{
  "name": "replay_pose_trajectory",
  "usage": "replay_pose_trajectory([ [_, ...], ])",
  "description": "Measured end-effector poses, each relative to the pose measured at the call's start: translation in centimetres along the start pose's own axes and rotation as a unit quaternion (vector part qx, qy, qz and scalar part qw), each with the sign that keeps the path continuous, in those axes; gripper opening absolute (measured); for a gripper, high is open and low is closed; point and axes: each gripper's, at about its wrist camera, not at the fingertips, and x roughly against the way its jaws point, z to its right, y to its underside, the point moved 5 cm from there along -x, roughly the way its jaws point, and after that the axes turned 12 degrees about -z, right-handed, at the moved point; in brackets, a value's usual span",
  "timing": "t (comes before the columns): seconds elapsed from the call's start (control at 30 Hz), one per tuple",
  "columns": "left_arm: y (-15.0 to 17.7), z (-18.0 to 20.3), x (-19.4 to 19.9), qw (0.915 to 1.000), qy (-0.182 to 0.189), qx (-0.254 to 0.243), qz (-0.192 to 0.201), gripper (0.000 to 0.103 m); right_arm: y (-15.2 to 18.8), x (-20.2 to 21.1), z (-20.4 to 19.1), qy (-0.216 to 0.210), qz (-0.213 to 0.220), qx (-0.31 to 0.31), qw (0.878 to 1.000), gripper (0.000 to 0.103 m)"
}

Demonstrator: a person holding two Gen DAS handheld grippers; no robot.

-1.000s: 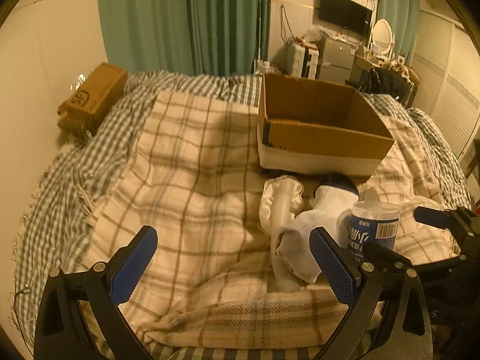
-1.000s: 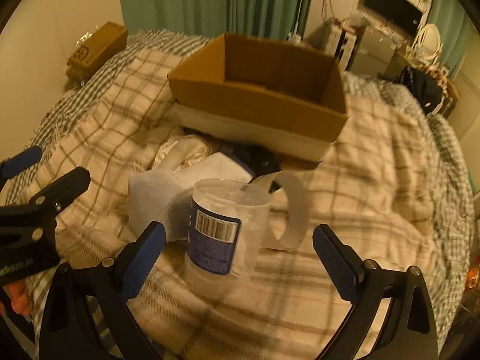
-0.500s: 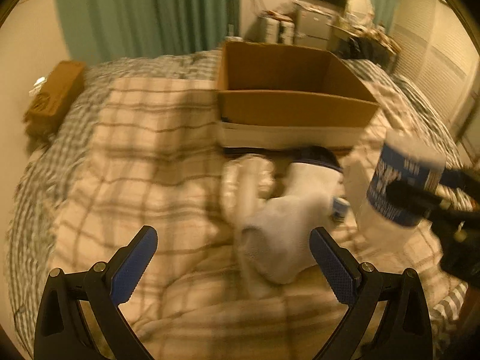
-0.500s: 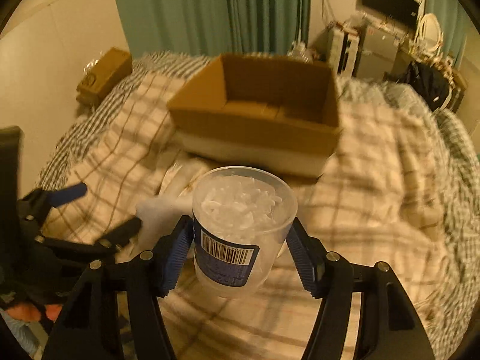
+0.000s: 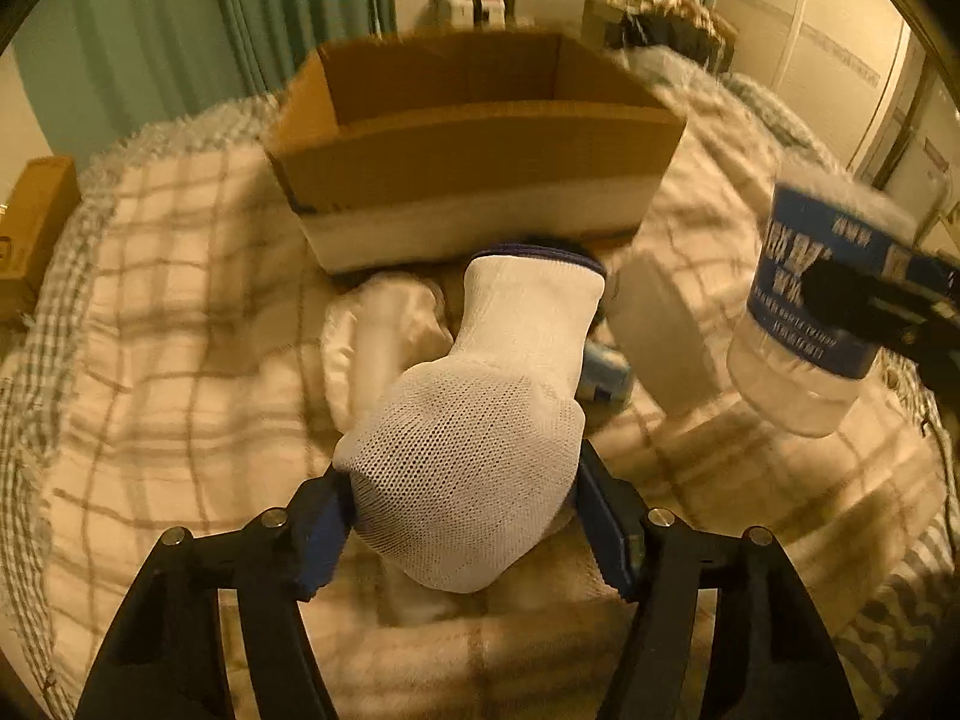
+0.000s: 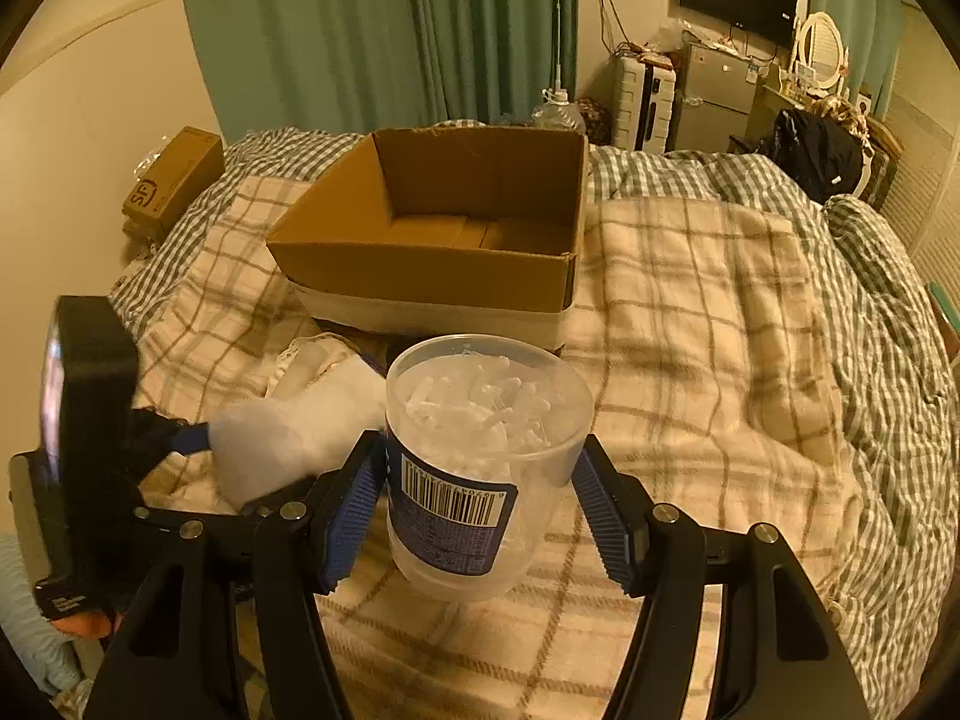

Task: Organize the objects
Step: 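Grasp the clear blue-labelled cup with the right tool while the left tool grasps the white glove, then carry the cup with the right tool into the box while the left tool drops the glove in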

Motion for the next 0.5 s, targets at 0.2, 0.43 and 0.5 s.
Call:
replay_pose_trajectory([
  [0.2,-0.8,-1.4,5.0,0.9977,0.028,0.036,0.051,0.067,0.5,2.9,0.3,0.012,0.022,0.001,1.0,0.063],
  [0.43,-3.5,-2.4,10.9,0.9923,0.026,0.04,0.114,0.067,-1.6,8.2,0.0,0.02,0.076,0.012,0.997,0.063],
  [0.5,-4.7,-2.6,11.8,0.9911,0.023,0.039,0.125,0.067,-2.9,9.6,-0.2,0.013,0.093,0.013,0.996,0.063],
])
